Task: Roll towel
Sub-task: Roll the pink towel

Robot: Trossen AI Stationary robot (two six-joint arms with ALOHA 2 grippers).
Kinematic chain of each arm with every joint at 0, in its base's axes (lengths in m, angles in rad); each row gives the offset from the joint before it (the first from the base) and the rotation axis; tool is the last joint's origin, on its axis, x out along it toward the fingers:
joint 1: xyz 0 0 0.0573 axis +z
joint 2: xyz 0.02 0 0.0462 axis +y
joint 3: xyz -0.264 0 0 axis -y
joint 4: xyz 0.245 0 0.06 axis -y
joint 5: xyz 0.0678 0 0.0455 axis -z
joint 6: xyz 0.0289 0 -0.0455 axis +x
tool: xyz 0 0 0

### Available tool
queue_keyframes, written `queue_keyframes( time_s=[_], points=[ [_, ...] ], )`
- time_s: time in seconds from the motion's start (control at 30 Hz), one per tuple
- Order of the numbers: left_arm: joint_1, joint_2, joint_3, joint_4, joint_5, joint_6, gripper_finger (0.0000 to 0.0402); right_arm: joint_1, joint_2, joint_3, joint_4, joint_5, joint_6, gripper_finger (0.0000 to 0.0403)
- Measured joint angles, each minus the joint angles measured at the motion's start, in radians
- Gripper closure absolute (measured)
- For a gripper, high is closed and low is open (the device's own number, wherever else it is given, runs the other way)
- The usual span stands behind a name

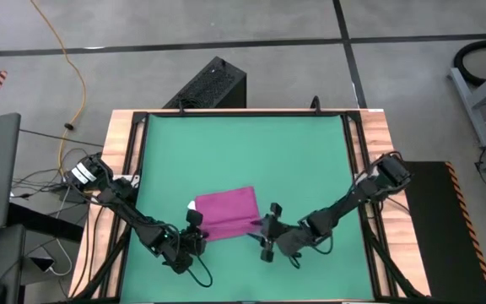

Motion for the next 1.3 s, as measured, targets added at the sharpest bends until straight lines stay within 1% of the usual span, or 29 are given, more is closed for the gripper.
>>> queue_keyframes(
  time_s=[0.07,0.1,0.17,0.3,0.37,0.53,0.67,0.8,0.93,1.1,1.2,1.3],
  points=[
    [0.0,0.0,0.0,0.0,0.0,0.0,0.0401,0.02,-0.008,0.001,0.019,0.004,-0.058,0.0231],
    [0.0,0.0,0.0,0.0,0.0,0.0,0.0401,0.026,-0.005,0.002,0.017,0.003,-0.056,0.0245],
    [0.0,0.0,0.0,0.0,0.0,0.0,0.0401,0.027,0.02,0.002,0.014,-0.013,-0.037,0.0283],
    [0.0,0.0,0.0,0.0,0.0,0.0,0.0401,0.0,0.079,-0.001,0.007,-0.02,-0.022,0.0374],
    [0.0,0.0,0.0,0.0,0.0,-0.001,0.0401,-0.02,0.086,-0.001,0.012,-0.02,-0.019,0.0391],
    [0.001,0.0,0.0,-0.001,0.016,-0.005,0.0401,-0.058,0.086,0.0,0.012,-0.032,-0.019,0.0374],
    [0.001,0.0,0.0,-0.001,0.017,-0.005,0.0401,-0.081,0.088,0.0,-0.001,-0.097,-0.004,0.0384],
    [0.001,0.0,0.0,0.0,0.019,-0.008,0.0401,-0.091,0.106,-0.002,-0.034,-0.085,0.0,0.0393],
    [0.001,0.0,0.0,0.001,0.02,-0.016,0.0401,-0.109,0.143,-0.005,-0.034,-0.075,0.016,0.0388],
    [-0.001,-0.003,0.002,0.009,0.03,-0.037,0.0401,-0.127,0.215,-0.002,0.033,-0.095,0.057,0.0387],
    [-0.007,-0.019,0.015,0.002,0.046,-0.042,0.0401,-0.127,0.239,0.001,0.05,-0.094,0.074,0.0387],
    [-0.028,-0.066,0.037,-0.01,0.035,-0.02,0.0401,-0.125,0.242,0.001,0.048,-0.085,0.083,0.0387]
  ],
)
